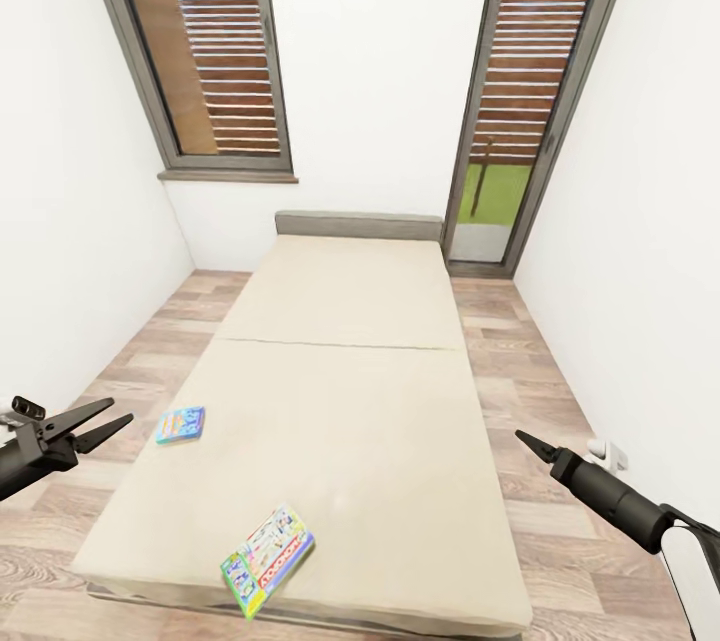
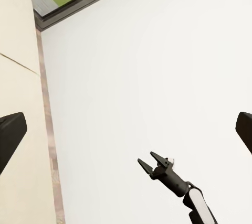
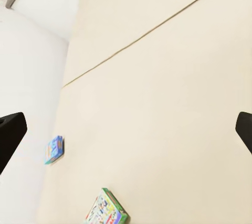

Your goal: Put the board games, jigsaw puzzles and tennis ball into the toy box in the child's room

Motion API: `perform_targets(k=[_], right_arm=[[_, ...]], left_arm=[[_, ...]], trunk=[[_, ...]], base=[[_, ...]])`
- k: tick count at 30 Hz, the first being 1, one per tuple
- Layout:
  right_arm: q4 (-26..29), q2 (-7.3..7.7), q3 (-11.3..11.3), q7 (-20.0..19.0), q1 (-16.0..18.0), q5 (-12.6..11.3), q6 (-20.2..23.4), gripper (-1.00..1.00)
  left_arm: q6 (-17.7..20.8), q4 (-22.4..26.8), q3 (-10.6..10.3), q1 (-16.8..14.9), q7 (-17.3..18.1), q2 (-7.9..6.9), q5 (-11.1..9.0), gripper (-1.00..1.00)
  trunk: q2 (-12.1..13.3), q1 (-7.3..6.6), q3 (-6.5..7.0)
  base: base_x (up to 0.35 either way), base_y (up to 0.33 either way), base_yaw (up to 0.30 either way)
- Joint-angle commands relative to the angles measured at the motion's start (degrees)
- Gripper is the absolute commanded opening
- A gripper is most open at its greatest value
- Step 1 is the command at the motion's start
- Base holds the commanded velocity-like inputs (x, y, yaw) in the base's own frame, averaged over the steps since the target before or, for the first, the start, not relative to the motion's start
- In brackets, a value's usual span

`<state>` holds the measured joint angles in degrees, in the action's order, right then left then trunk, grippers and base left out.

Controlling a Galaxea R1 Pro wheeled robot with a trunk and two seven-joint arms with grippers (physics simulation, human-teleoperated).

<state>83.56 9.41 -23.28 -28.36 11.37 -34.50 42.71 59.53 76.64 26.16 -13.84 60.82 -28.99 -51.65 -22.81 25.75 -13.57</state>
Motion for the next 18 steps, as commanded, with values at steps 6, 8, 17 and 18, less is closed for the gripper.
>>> perform_targets(k=[6,8,17,18], right_arm=[[0.0,-0.01,-0.1,-0.1,0.1,-0.2,0.4,1.0],[0.0,-0.01,-0.1,-0.1,0.1,-0.2,0.4,1.0],[0.0,-0.07,-0.1,-0.2,0.1,-0.2,0.4,1.0],[0.0,-0.11,-0.1,-0.2,0.1,-0.2,0.4,1.0]], left_arm=[[0.2,0.0,0.0,0.0,0.2,-0.01,0.1,1.0],[0.2,0.0,0.0,0.0,0.2,-0.01,0.1,1.0],[0.2,0.0,0.0,0.0,0.2,-0.01,0.1,1.0],[0.2,0.0,0.0,0.0,0.2,-0.01,0.1,1.0]], trunk=[[-0.1,0.04,0.46],[-0.1,0.04,0.65],[-0.1,0.04,1.5],[-0.1,0.04,1.6]], base=[[0.0,0.0,0.01],[0.0,0.0,0.001],[-0.007,0.0,-0.05],[-0.053,0.0,-0.077]])
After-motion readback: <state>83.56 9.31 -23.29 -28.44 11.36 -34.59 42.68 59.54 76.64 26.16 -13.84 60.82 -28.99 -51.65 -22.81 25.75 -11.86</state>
